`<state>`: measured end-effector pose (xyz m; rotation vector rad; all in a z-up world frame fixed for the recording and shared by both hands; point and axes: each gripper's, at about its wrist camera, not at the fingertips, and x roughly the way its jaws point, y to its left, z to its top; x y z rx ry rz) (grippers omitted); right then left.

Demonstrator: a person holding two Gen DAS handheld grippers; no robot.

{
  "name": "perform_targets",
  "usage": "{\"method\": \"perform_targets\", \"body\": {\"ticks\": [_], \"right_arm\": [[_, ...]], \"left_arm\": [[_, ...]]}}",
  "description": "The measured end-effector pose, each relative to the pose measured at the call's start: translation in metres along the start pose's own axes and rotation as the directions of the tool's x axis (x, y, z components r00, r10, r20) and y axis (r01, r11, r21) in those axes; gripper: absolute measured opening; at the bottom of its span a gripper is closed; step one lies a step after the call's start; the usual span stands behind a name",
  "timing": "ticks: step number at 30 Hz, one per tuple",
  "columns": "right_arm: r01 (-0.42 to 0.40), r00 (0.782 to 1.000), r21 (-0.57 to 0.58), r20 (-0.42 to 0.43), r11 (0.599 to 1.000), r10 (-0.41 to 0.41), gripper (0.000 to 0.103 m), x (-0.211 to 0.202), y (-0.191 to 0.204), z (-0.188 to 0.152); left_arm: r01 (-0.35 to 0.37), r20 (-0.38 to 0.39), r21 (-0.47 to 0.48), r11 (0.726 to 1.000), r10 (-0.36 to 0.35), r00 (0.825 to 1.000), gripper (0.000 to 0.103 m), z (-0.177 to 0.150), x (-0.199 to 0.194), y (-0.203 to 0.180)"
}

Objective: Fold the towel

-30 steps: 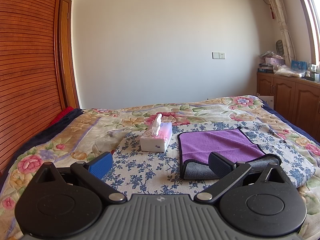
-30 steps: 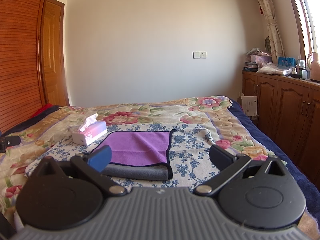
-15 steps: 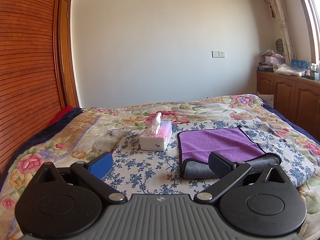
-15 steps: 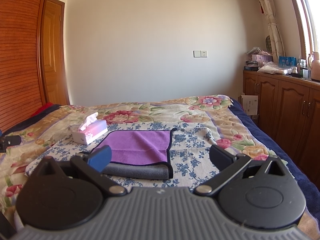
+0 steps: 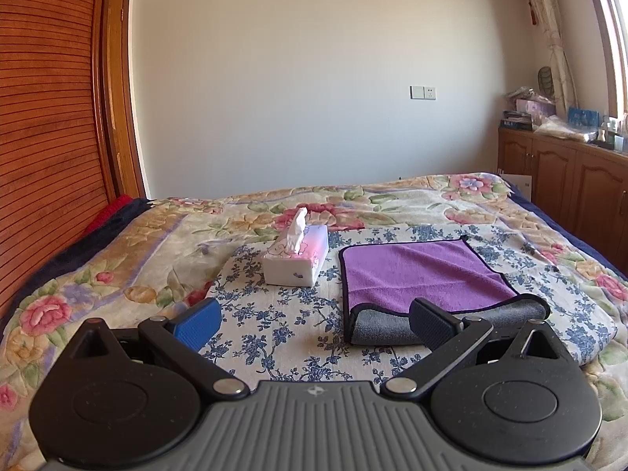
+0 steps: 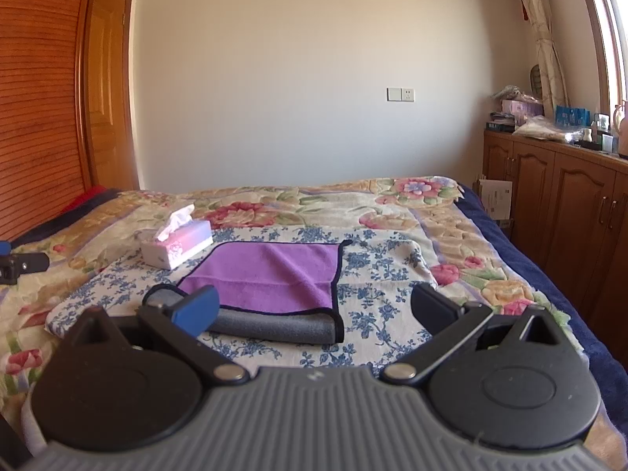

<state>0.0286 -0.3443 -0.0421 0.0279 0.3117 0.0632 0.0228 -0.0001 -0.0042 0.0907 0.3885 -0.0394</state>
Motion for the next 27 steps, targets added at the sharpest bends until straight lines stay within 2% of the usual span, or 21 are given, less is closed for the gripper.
{"method": "perform_targets", "body": {"ticks": [13,27], "right_arm": [[0.012,1.000,-0.005,-0.020,1.000,-0.012,0.103,0.012,-0.001,0.001],[-0.011,0.998,-0.038,-0.055,0.999,0.009,0.103,0.036,-0.006,0.002]], "left_arm": [[0.023,-0.029,0.024,0.999,-0.022,0.999,0.103,0.005,0.018,-0.005],[0.048,-0.070,0.047,0.998,-0.045,0.997,0.103,0.012,0.047,-0.012]]}}
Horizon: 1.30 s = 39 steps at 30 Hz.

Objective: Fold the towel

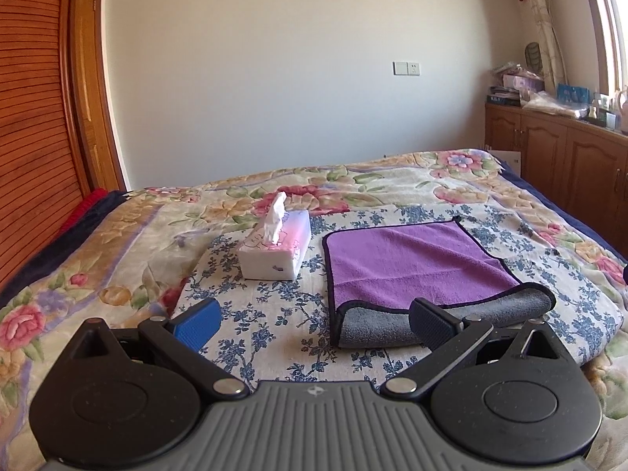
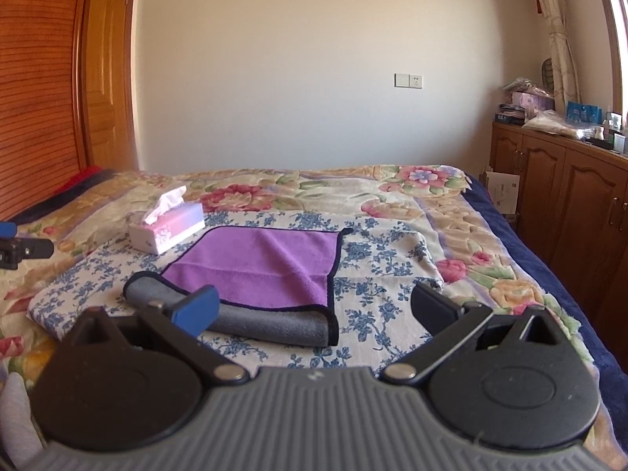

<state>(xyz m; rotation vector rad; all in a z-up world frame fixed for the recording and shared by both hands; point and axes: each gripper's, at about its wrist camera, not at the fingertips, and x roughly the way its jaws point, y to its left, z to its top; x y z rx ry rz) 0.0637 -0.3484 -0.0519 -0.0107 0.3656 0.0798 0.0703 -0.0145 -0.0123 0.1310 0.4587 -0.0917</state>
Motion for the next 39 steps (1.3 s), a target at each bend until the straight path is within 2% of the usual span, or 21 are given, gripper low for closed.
{"method": "perform_targets", "body": {"ticks": [12,22,39], "right_arm": [[-0.053,0.997,-0.044,-0.057,0.998,0.050,0.103,0.026,0.001,0.000],[-0.071,0.994,-0.065,-0.083,0.995,0.066,0.103,0.050,0.000,0.002],[-0.101,0.988,-0.077,-0.126,0.992,0.091,0.103,0.093,-0.007,0.003]], "left_arm": [[0.025,-0.045,-0.002,1.000,-0.025,0.999,0.103,0.003,0.035,-0.002],[0.069,-0.090,-0.023,0.997,-0.071,0.993,0.094,0.003,0.064,0.000],[0.109,-0.176,-0.049,0.993,-0.116,0.978,0.088,0.005,0.115,0.006]]}}
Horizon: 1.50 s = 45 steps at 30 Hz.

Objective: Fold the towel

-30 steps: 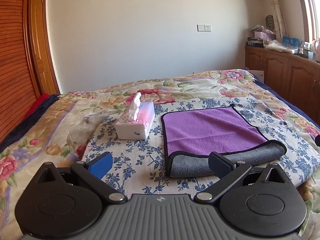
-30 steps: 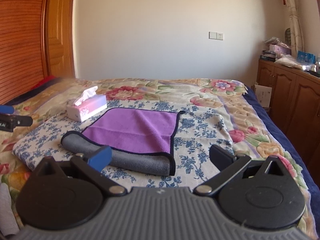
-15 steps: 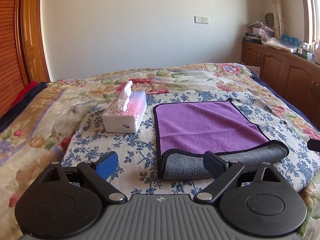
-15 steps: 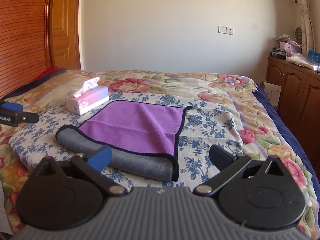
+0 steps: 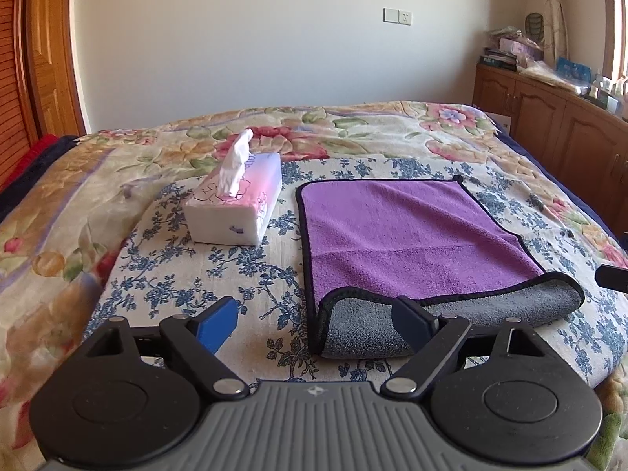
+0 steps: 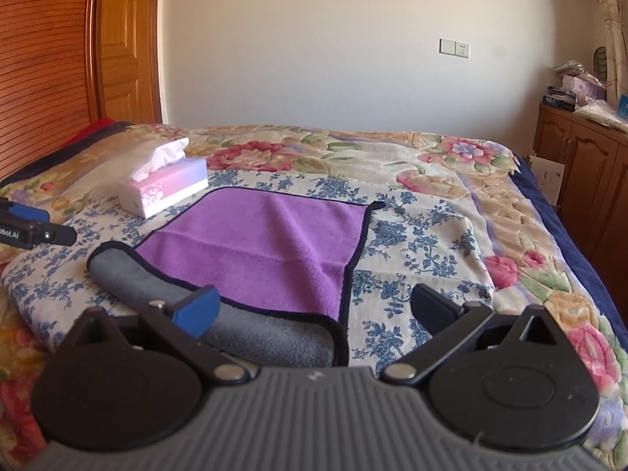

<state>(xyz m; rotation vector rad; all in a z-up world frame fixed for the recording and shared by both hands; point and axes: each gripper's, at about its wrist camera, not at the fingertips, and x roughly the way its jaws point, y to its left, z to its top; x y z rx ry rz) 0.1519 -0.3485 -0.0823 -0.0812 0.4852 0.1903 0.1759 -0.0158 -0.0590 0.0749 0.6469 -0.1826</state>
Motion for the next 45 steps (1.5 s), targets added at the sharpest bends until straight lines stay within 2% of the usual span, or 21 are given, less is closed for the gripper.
{"method": "perform_targets", "body": {"ticks": [3,8,10,16,22,31,38,40,41,45], "right_arm": [[-0.002,1.000,0.001,-0.015,1.000,0.002,0.103,0.005,-0.001,-0.001],[-0.008,0.999,0.011,-0.043,1.000,0.008,0.102,0.015,-0.005,-0.002],[-0.010,0.998,0.011,-0.060,1.000,0.011,0.094,0.020,-0.006,-0.002],[-0.020,0.995,0.027,-0.100,0.999,0.023,0.093,0.032,-0.011,-0.006],[-0.047,0.988,0.056,-0.145,0.997,0.055,0.084,0.044,-0.015,-0.009],[-0.072,0.975,0.103,-0.203,0.992,0.092,0.076,0.054,-0.020,-0.014],[-0.087,0.970,0.129,-0.213,0.988,0.114,0.054,0.054,-0.023,-0.013],[-0.091,0.971,0.123,-0.211,0.988,0.115,0.042,0.053,-0.023,-0.012],[-0.090,0.971,0.116,-0.209,0.989,0.113,0.031,0.052,-0.023,-0.011],[-0.096,0.973,0.115,-0.200,0.989,0.118,0.009,0.050,-0.026,-0.008]], "left_arm": [[0.004,-0.016,0.001,1.000,-0.004,1.000,0.086,0.001,0.008,0.000],[0.015,-0.036,-0.003,1.000,-0.015,0.999,0.079,0.004,0.021,0.002],[0.021,-0.041,-0.003,1.000,-0.022,0.999,0.077,0.005,0.026,0.002],[0.035,-0.067,0.002,0.999,-0.035,0.997,0.069,0.007,0.037,0.003],[0.044,-0.101,0.015,0.999,-0.043,0.994,0.058,0.006,0.048,0.003],[0.075,-0.127,0.020,0.997,-0.072,0.989,0.053,0.004,0.054,0.000],[0.084,-0.130,0.020,0.996,-0.081,0.988,0.046,0.003,0.053,-0.001],[0.073,-0.127,0.029,0.997,-0.068,0.989,0.043,0.003,0.053,-0.002],[0.072,-0.127,0.028,0.997,-0.068,0.990,0.041,0.004,0.053,-0.002],[0.078,-0.124,0.023,0.997,-0.075,0.989,0.024,0.004,0.052,-0.002]]}}
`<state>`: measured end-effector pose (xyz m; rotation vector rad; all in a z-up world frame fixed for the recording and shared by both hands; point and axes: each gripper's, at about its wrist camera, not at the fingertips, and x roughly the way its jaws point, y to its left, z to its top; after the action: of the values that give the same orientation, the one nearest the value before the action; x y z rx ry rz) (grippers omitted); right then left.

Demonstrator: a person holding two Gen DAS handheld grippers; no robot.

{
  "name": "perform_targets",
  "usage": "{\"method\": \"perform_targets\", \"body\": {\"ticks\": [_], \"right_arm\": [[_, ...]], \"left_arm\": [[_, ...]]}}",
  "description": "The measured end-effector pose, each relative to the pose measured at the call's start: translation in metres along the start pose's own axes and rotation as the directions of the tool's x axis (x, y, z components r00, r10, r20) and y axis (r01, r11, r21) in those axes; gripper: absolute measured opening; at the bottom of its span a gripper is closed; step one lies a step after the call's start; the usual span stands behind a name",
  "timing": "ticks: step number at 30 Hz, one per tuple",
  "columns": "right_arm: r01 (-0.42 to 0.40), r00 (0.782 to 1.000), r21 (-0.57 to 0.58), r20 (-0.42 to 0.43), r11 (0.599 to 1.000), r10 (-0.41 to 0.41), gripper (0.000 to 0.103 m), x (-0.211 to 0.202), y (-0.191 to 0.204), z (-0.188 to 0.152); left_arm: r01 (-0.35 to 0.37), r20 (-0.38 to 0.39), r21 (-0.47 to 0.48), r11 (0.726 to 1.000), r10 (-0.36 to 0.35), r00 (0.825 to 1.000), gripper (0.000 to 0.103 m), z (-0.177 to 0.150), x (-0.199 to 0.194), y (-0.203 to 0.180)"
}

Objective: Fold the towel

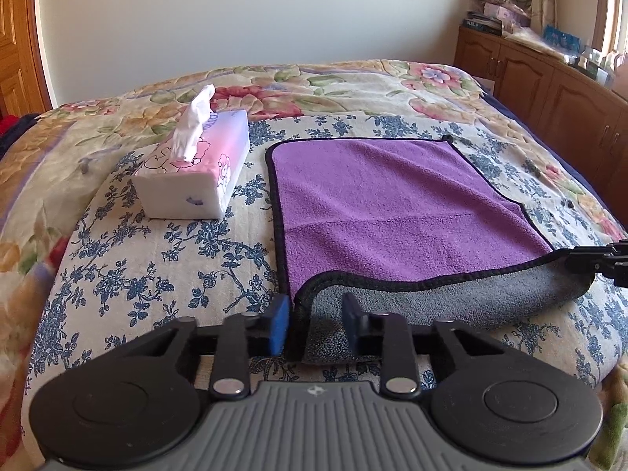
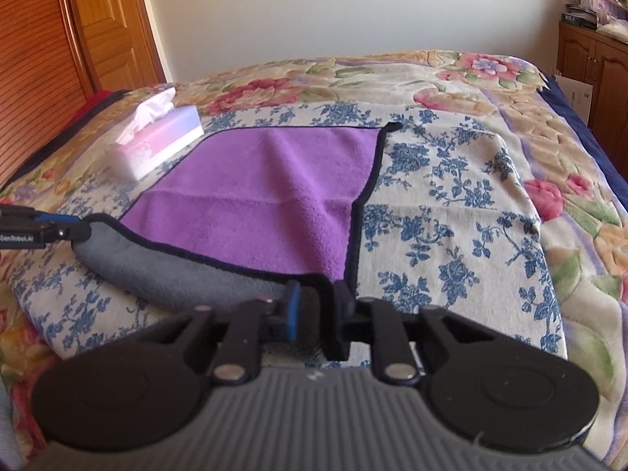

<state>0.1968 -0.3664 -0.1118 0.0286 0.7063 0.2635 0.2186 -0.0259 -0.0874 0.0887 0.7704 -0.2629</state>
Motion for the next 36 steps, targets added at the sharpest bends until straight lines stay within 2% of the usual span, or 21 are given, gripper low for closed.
{"method": "perform_targets", "body": {"ticks": [4,7,18,36], "right_arm": [[-0.005,1.000,-0.007,0.003,1.000,0.005,0.004,-0.001,0.000,0.001],[-0.012,1.000,-0.013,0.014,1.000,0.012,0.003,-0.004,0.001,0.003],[-0.031,0.996,-0.006,0.084,1.000,0.031,0.003,-0.015,0.000,0.012],[-0.017,0.982,-0.098,0.184,0.995,0.035,0.003,-0.019,0.001,0.050]], "left_arm": [[0.006,-0.003,-0.003,1.000,-0.006,1.000,0.008,0.000,0.000,0.001],[0.016,0.003,-0.011,1.000,-0.016,1.000,0.006,0.001,-0.002,0.001],[0.040,0.045,-0.021,0.999,-0.039,0.998,0.005,0.008,-0.014,-0.001],[0.043,0.125,-0.025,0.999,-0.040,0.991,0.004,0.043,-0.024,0.002]]}}
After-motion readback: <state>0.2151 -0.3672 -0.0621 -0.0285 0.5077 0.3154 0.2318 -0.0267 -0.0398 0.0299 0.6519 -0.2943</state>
